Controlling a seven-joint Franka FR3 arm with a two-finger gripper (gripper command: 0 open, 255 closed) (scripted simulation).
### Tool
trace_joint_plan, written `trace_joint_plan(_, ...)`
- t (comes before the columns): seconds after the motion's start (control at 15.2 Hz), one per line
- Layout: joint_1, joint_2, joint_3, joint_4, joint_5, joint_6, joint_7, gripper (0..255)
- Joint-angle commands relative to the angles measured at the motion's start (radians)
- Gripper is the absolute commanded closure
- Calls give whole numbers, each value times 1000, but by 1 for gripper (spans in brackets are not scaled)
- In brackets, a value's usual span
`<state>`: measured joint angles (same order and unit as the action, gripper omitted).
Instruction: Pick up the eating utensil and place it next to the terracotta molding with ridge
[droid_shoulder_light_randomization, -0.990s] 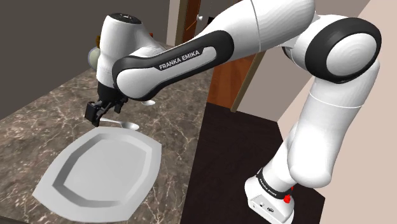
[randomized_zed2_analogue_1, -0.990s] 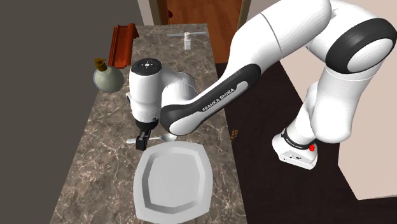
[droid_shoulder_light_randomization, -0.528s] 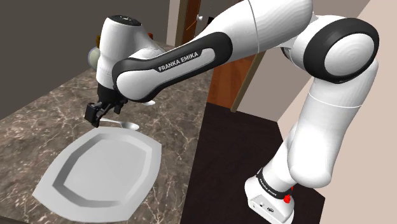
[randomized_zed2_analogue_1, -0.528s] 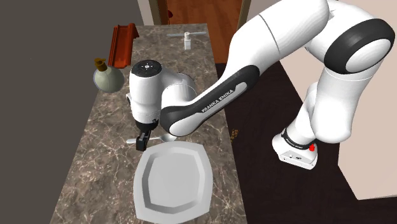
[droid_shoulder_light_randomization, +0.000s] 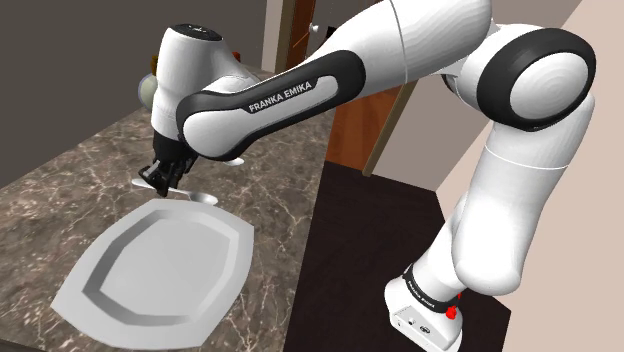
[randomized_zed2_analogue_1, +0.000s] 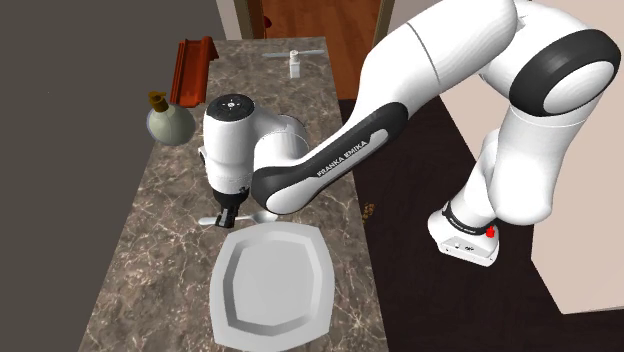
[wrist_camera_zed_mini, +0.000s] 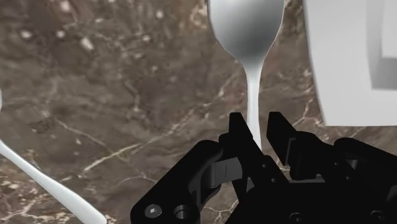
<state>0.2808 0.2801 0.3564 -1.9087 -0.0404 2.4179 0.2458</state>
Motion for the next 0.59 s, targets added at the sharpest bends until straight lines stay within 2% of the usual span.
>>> trace_joint_plan(0.0, 0, 0, 0, 0, 0, 0, 0, 255)
trace_joint_plan(0.53, -6, -41, 7, 44, 18, -83, -8, 255)
